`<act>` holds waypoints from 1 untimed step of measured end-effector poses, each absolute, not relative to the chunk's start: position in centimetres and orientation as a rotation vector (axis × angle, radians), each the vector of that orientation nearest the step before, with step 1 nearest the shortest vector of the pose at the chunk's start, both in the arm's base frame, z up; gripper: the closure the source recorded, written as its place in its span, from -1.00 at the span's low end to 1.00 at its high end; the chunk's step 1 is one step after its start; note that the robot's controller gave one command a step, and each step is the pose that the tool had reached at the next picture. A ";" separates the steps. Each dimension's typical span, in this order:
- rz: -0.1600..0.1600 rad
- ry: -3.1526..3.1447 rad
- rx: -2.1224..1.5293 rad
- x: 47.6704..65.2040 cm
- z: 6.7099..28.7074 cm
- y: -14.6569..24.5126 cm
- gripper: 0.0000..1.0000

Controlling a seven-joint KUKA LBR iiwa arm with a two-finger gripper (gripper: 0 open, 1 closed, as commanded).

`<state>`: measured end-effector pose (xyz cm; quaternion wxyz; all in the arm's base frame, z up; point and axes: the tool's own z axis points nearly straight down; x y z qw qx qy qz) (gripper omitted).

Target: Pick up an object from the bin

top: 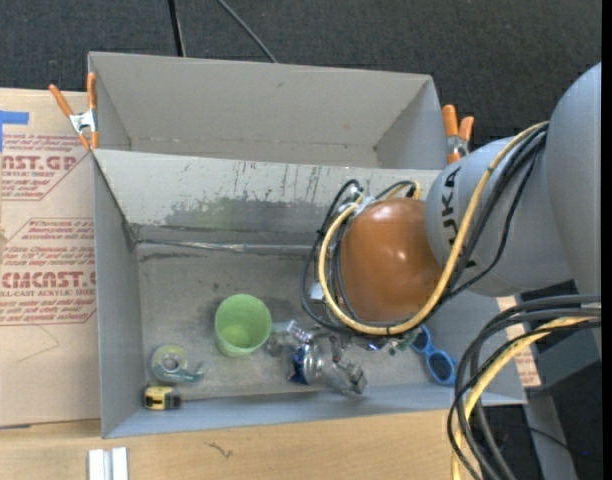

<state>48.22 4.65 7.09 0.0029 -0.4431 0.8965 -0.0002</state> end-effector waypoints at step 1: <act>0.002 2.816 -1.391 48.1 7.0 4.6 1.00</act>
Offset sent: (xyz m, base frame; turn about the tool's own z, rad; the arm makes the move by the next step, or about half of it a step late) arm 0.0000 0.0000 0.0000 0.0000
